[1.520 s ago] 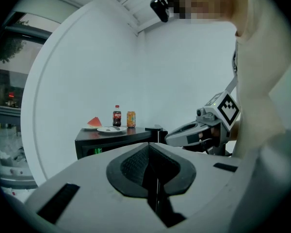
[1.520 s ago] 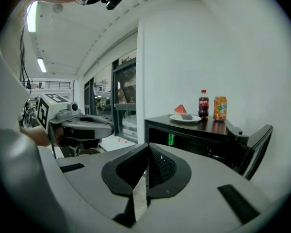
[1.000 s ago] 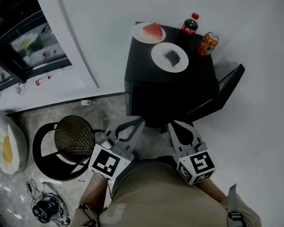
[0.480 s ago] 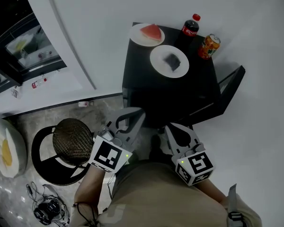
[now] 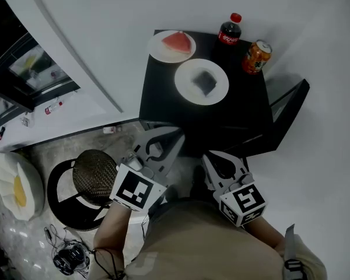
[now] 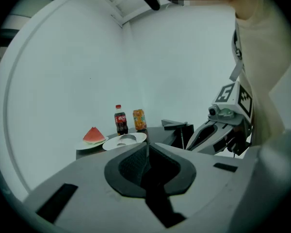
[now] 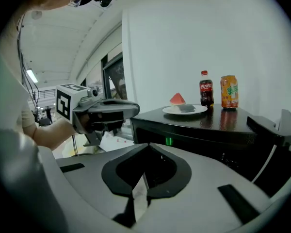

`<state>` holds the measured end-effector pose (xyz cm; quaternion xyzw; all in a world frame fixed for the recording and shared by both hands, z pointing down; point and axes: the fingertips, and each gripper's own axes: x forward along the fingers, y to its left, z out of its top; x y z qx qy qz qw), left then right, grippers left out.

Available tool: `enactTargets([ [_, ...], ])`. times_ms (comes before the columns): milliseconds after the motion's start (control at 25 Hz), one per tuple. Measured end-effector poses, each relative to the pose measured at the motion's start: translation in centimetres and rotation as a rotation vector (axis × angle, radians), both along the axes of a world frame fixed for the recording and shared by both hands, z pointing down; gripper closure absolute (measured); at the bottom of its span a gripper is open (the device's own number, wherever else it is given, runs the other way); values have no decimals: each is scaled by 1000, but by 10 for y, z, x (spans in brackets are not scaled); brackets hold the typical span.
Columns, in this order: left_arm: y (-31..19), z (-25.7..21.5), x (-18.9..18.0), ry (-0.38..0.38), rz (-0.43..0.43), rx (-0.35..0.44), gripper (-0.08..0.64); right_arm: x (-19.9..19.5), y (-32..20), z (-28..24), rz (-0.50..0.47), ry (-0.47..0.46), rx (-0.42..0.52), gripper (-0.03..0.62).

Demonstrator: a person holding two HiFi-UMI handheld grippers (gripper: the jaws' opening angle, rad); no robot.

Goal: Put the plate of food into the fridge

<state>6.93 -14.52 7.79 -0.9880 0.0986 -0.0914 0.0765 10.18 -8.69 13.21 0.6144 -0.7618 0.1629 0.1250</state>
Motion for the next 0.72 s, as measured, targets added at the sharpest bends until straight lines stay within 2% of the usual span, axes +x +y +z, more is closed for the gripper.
enactTargets([
  [280, -8, -2, 17, -64, 25, 59, 548, 13, 1, 7, -11, -24, -22, 571],
  [440, -6, 1, 25, -126, 71, 96, 542, 16, 6, 12, -16, -28, -37, 569],
  [520, -3, 5, 30, -168, 113, 108, 376, 17, 9, 13, -14, -32, -41, 571],
  [720, -1, 12, 42, -257, 191, 158, 306, 22, 16, 18, -1, -37, -49, 569],
])
